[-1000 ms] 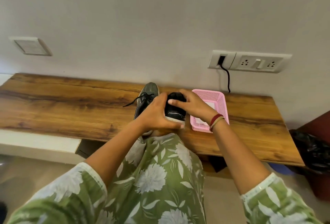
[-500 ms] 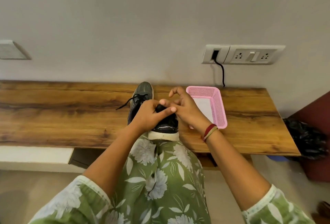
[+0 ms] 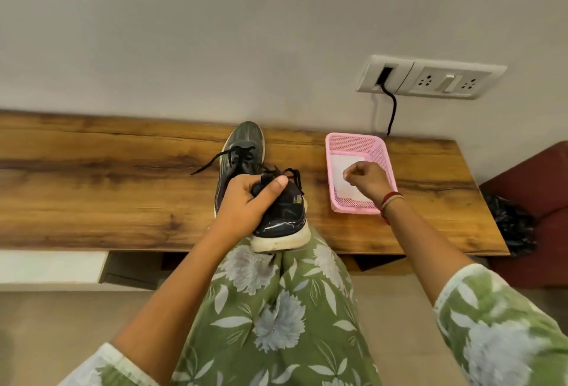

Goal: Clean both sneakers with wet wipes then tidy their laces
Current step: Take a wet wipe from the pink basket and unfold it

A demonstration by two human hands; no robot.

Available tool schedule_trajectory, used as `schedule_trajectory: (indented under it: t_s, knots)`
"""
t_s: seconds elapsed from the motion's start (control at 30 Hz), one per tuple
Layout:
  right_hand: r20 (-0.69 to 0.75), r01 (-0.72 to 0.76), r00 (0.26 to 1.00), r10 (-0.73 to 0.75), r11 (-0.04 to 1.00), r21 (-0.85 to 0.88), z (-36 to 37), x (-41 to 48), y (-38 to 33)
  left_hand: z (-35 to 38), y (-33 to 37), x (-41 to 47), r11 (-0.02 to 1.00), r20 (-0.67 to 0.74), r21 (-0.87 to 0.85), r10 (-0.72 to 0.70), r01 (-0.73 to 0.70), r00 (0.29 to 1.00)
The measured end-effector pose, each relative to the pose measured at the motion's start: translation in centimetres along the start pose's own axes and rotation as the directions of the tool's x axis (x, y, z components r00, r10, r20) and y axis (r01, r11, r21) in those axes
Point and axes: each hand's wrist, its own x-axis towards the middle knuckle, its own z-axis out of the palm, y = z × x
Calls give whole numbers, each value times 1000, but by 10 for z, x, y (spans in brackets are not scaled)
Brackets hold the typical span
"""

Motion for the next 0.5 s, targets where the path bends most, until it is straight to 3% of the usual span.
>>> schedule_trajectory:
  t_s: [0.1, 0.2, 0.33, 0.5]
  knots:
    - [18, -18, 1000, 19, 998, -67, 13, 0, 12, 5, -10, -12, 987, -27, 114, 115, -111, 993]
    - [4, -35, 999, 36, 993, -108, 18, -2, 22, 14, -24, -28, 970, -114, 212, 147, -120, 982]
    - [-52, -49, 998, 40, 980, -193, 19, 1, 35, 26, -37, -47, 968, -204, 228, 156, -108, 966]
    - [16, 39, 999, -35, 937, -346, 17, 5, 40, 29, -39, -47, 969, -272, 225, 167, -106, 948]
